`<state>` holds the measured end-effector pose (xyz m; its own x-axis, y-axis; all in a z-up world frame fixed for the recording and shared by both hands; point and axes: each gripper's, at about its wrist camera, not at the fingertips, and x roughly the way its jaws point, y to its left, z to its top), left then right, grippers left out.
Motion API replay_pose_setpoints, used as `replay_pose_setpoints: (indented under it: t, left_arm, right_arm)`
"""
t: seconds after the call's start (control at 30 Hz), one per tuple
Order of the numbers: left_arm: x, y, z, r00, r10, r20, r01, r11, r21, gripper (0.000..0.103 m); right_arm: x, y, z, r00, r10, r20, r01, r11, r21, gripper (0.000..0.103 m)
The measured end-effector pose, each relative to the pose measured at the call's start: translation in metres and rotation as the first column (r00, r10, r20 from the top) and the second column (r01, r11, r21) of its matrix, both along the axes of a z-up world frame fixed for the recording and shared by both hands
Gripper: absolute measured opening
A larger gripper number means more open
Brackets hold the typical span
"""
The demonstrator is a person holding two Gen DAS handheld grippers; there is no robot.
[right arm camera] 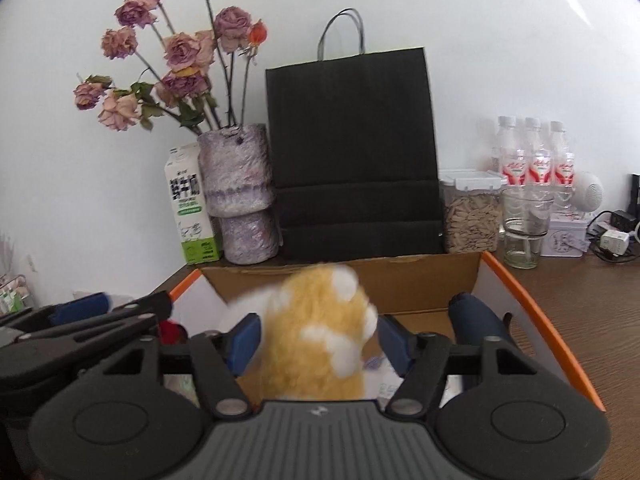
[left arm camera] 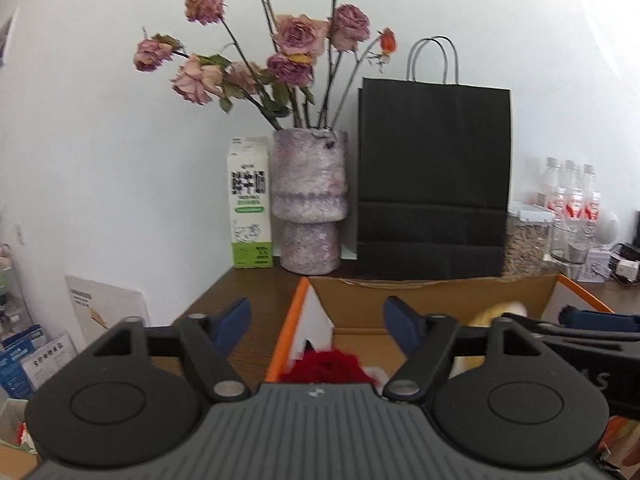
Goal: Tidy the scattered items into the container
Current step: 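Lower the rose and plush toy into the box and open both tools, then withdraw both tools from the box back over the table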
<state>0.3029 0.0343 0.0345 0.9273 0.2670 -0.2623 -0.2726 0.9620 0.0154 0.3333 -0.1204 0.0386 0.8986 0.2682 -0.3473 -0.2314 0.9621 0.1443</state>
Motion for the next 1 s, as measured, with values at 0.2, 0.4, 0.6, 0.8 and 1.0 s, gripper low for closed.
replay_pose_setpoints:
  t: [0.2,0.4,0.6,0.8,1.0]
  left_arm:
    - [-0.009,0.015,0.008,0.999,0.036,0.033,-0.034,0.998,-0.059,0.103]
    - [-0.007,0.015,0.007,0.999,0.042,0.013,-0.041,0.998,-0.053,0.103]
    - [-0.01,0.015,0.007,0.999,0.044,0.015,-0.043,0.998,-0.055,0.103]
    - [-0.013,0.016,0.008,0.998,0.053,0.015,-0.052,0.997,-0.059,0.103]
    - [-0.023,0.021,0.01,0.998,0.061,0.033,-0.059,0.995,-0.077,0.103]
  right_arm:
    - [0.0,-0.012,0.007,0.999,-0.021,0.028,0.02,0.999,0.041,0.098]
    - [-0.001,-0.009,0.005,1.0,-0.011,0.017,0.01,1.0,0.029,0.098]
    - [0.0,-0.009,0.004,1.0,-0.008,0.006,0.008,0.999,0.037,0.098]
    - [-0.002,-0.01,0.005,1.0,-0.012,0.012,0.012,0.999,0.034,0.098]
    - [-0.014,-0.015,0.007,0.999,0.004,0.032,-0.005,1.0,0.031,0.099]
